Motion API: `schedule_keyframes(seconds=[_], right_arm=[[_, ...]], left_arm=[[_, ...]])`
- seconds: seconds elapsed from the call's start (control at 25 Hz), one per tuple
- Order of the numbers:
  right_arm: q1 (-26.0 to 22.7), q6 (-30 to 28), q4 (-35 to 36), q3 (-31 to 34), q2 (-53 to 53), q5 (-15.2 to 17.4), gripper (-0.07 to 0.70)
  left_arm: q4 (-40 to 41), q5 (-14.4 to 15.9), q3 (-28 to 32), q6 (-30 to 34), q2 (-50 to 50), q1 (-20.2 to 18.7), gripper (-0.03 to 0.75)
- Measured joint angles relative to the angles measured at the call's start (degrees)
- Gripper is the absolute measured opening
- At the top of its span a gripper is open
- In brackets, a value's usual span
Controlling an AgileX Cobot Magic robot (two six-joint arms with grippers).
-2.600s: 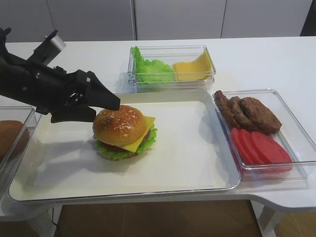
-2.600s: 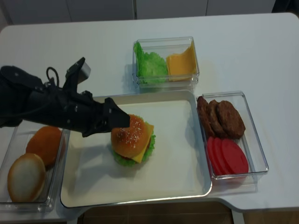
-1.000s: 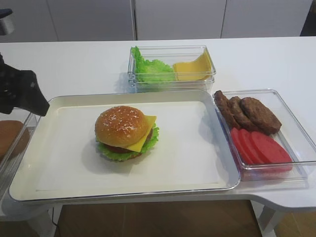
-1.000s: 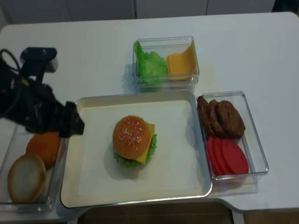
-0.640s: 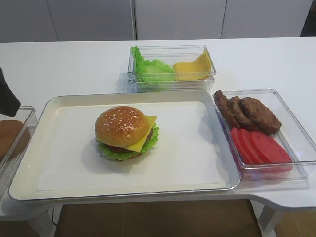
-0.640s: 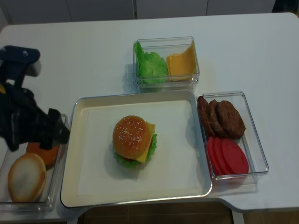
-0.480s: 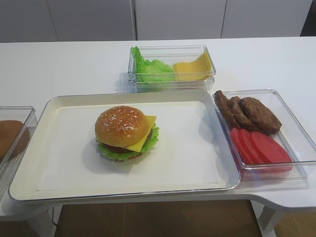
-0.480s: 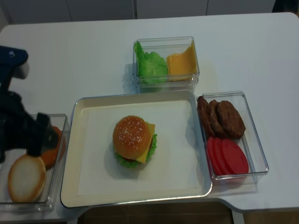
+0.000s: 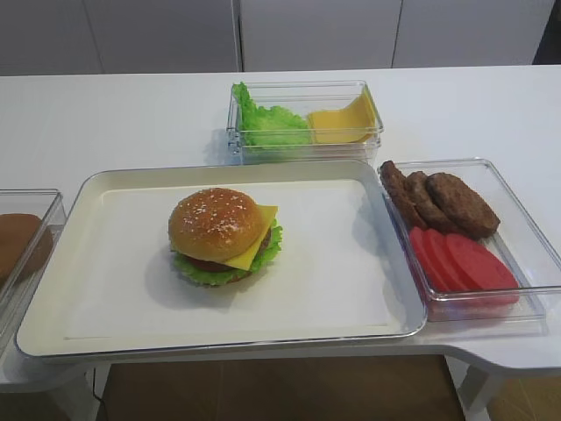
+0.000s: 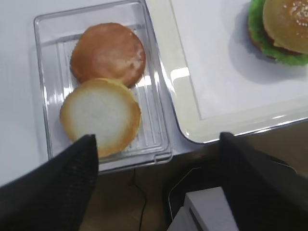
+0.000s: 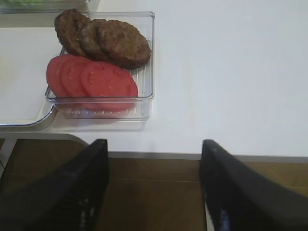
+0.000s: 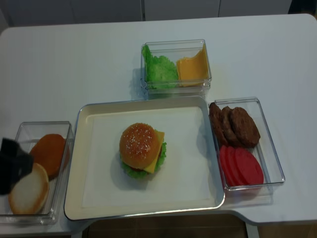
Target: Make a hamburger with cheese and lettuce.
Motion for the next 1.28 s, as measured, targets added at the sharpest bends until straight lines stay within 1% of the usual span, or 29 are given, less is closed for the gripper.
schedule_keyframes(seconds=[0.24, 0.36, 0.76, 0.96, 1.16, 1.28], right_arm=[[0.00, 0.00, 0.00, 0.00, 0.00, 0.00, 0.450], [0.00, 0.00, 0.00, 0.00, 0.00, 0.00, 0.450], [0.00, 0.00, 0.00, 0.00, 0.00, 0.00, 0.450], [0.00, 0.00, 0.00, 0.00, 0.00, 0.00, 0.450], [0.00, 0.00, 0.00, 0.00, 0.00, 0.00, 0.450], [0.00, 0.00, 0.00, 0.00, 0.00, 0.00, 0.450]], left_arm=[[0.05, 0.64, 7.83, -2.95, -12.04, 0.00, 0.568], [0.58, 0.97, 10.56, -4.94, -18.52, 0.00, 0.568], [1.88, 1.31, 12.21, -6.39, -35.99, 0.36, 0.566], [1.97, 1.58, 14.80, -6.88, -43.01, 0.46, 0.554], [2.00, 1.92, 17.44, -7.17, -48.61, 0.46, 0.547], [2.22, 2.00, 19.23, -7.17, -49.44, 0.46, 0.547]])
